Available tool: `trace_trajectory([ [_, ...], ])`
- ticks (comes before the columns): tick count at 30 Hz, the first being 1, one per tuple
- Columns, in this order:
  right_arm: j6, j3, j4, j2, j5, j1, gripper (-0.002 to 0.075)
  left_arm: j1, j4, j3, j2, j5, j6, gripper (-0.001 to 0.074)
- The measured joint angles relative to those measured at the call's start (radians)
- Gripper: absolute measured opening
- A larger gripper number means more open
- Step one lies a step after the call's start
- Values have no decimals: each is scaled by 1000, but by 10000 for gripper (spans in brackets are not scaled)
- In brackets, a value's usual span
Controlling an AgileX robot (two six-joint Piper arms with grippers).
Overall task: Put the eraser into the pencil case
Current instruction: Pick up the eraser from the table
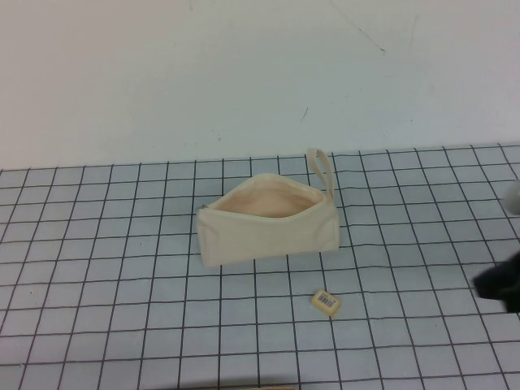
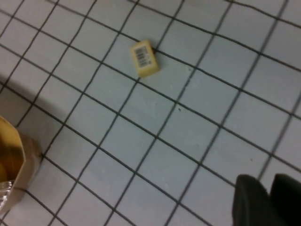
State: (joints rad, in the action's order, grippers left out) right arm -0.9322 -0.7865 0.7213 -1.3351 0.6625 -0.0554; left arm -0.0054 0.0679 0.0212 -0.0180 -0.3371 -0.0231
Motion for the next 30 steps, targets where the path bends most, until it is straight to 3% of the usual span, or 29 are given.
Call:
trace_trajectory([
  [9, -36, -259, -113, -308, -64, -343, 325, 0, 0, 0, 0, 0, 0, -1],
  [14, -24, -400, -278, -492, -114, -463, 360, 0, 0, 0, 0, 0, 0, -1],
  [21, 173, -536, -355, -659, -139, -488, 366, 0, 0, 0, 0, 0, 0, -1],
  [30, 197, -551, -448, -712, -145, -488, 366, 0, 0, 0, 0, 0, 0, -1],
])
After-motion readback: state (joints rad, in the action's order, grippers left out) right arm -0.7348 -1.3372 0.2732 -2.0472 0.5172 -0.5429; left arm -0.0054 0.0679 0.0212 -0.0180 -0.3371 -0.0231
